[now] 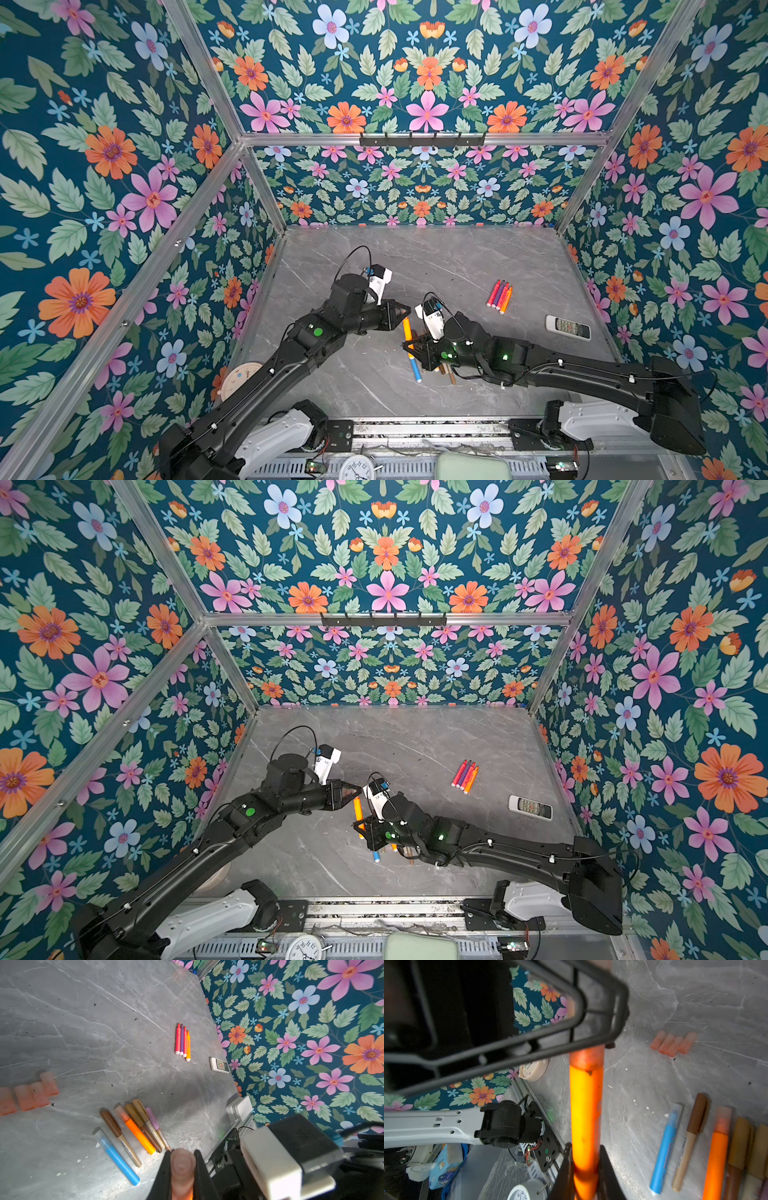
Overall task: Remove pen caps from pens
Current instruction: Open the pen cap on the pen, then place the pen cap at the center of the table.
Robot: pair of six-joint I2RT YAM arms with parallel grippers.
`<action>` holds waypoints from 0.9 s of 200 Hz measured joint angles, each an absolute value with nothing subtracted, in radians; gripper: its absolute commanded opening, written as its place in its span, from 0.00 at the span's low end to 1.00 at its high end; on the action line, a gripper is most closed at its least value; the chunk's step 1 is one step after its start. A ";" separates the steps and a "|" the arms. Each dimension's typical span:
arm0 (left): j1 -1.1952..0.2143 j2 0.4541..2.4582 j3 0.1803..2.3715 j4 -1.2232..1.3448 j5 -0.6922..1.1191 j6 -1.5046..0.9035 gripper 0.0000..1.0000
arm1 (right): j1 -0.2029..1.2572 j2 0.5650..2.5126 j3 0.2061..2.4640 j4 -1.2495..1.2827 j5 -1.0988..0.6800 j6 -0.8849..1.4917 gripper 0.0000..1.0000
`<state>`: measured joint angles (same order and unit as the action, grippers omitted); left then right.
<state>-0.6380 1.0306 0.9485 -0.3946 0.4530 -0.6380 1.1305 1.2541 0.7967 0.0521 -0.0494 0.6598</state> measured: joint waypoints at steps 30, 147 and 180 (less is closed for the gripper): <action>-0.564 1.085 1.002 -0.455 0.546 -0.622 0.00 | 1.132 1.238 0.750 0.138 -0.019 0.678 0.00; -0.461 1.048 0.806 -0.168 0.703 -0.821 0.00 | 1.135 1.188 0.717 0.118 0.022 0.679 0.00; -0.427 1.028 0.800 0.010 0.439 -0.818 0.00 | 1.144 1.207 0.700 -0.045 -0.079 0.680 0.00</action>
